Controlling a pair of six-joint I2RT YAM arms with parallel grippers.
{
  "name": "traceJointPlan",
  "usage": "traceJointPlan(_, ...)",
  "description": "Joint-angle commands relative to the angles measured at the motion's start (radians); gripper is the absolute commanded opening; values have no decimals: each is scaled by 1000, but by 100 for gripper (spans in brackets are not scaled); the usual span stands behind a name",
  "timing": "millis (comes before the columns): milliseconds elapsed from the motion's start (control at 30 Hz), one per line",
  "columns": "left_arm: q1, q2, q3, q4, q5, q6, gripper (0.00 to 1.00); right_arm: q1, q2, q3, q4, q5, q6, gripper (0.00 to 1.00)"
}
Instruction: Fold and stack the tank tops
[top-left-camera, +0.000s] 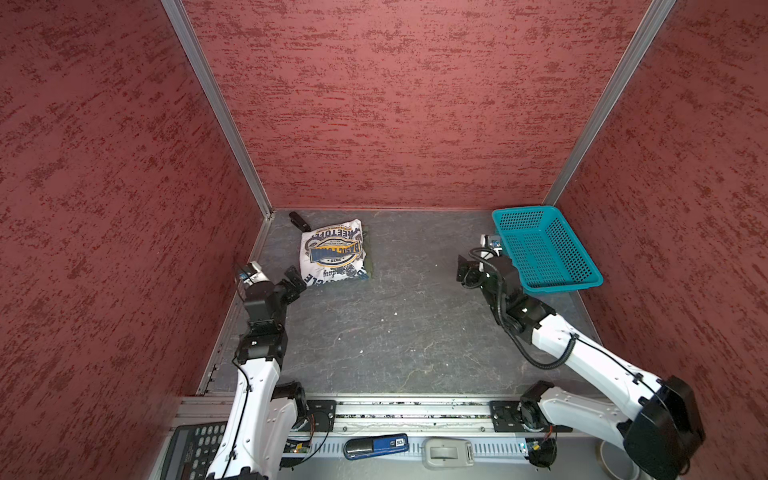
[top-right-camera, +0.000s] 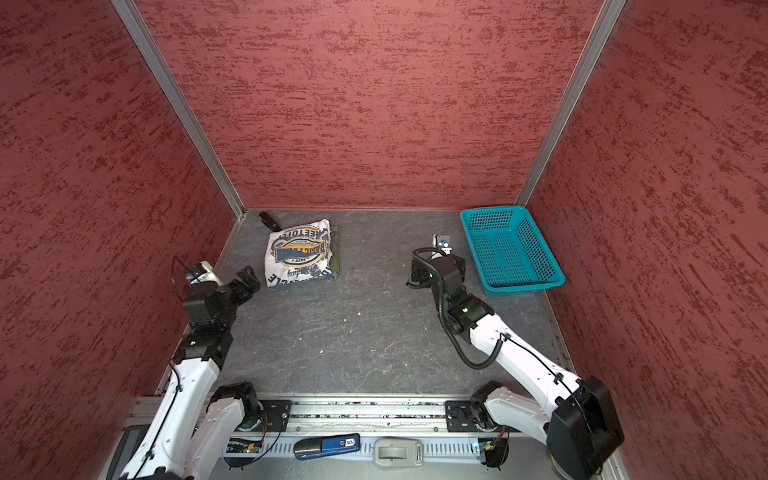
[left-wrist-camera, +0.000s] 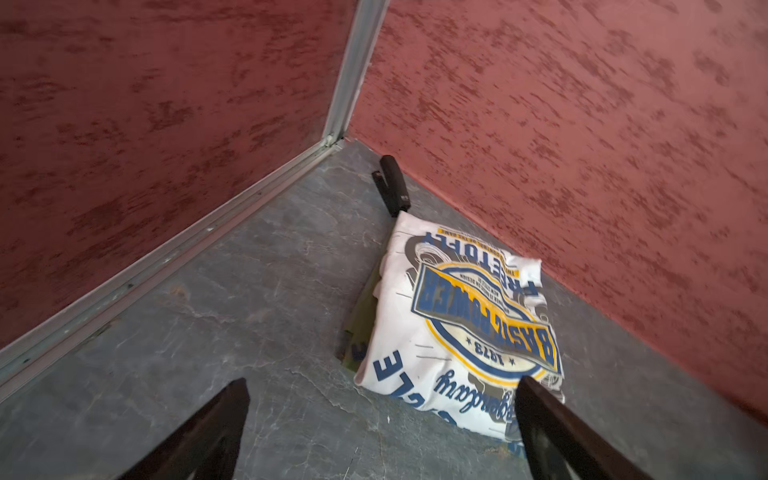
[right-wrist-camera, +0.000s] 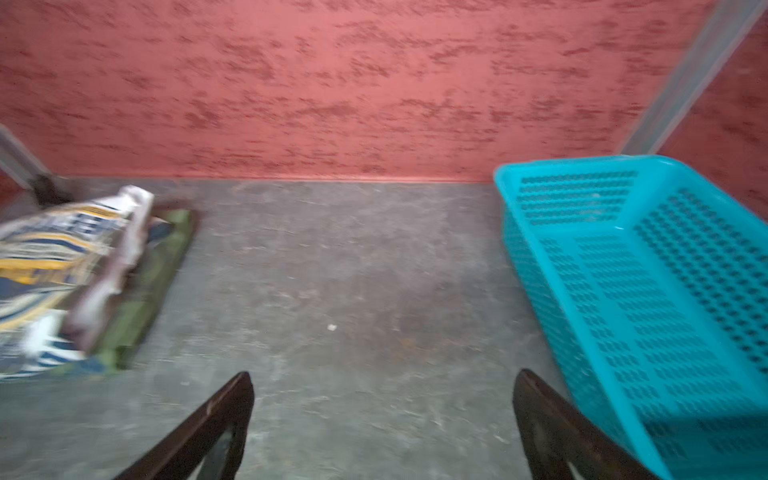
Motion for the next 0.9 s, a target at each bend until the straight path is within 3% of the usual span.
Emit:
traceJointPlan(0, -96, 19, -118, 326, 27, 250, 100, -70, -79, -212, 313, 137, -171, 97)
traceJointPlan(67, -132, 83, -134, 367, 73, 323, 99, -118, -112, -381, 568, 73, -238, 98)
traceJointPlan(133, -147, 182, -137, 417, 63, 343, 100, -189, -93, -506, 800, 12, -198, 98)
traceJointPlan(233, -151, 308, -168, 557, 86, 359, 100, -262, 8, -519, 844, -74, -215, 98)
traceJointPlan(300, -158, 352, -165, 604, 96, 387, 100, -275, 79, -493, 883, -71, -216, 98)
traceJointPlan(467, -140, 469, -167, 777, 163, 448, 100, -399, 195, -470, 1024, -269, -148, 98)
traceJointPlan(633, -61, 609, -130, 899, 302, 443, 100, -507, 338, -433, 1132, -491, -179, 98)
traceJointPlan(733, 26, 813, -127, 1100, 386, 357, 100, -557, 506, -436, 1300, -496, -126, 98)
traceJointPlan(767, 39, 857, -120, 1161, 402, 334, 100, -566, 490, -428, 1279, -489, -109, 99)
traceJointPlan(800, 48, 801, -95, 1022, 413, 344, 99, -577, 468, -387, 1152, -493, -98, 99)
traceJointPlan(867, 22, 836, -64, 1024, 330, 339, 99, -578, 486, -369, 1153, -460, -91, 99)
